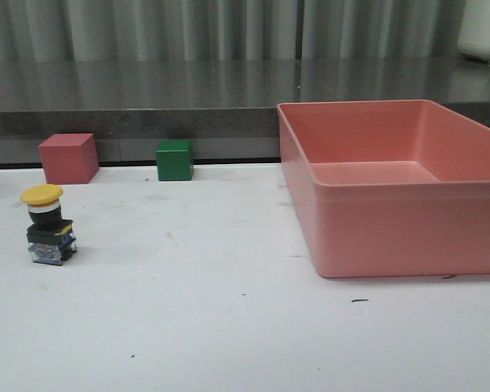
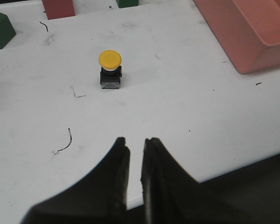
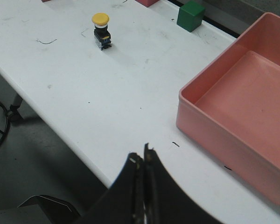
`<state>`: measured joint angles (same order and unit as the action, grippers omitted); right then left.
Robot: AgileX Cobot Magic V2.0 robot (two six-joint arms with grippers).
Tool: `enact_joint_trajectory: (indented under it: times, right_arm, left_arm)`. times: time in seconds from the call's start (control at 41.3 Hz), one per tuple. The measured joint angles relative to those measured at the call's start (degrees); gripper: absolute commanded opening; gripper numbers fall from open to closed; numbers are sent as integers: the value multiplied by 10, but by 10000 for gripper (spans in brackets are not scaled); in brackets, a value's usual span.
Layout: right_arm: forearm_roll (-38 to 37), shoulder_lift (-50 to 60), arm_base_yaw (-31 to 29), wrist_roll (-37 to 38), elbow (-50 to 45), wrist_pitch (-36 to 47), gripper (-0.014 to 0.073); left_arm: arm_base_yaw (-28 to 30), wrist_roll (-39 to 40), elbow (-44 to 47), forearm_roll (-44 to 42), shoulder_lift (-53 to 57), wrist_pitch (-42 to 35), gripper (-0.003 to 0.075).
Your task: Place and stand button with both arms
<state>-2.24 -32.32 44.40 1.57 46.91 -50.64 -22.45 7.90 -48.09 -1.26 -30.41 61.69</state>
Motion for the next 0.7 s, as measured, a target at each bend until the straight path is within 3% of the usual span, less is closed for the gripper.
enact_joint_trajectory:
  times: [0.702]
  right_arm:
    - [0,0,0,0,0,-3,-68]
  left_arm:
    - [9,0,16,-13,17,-25,-20]
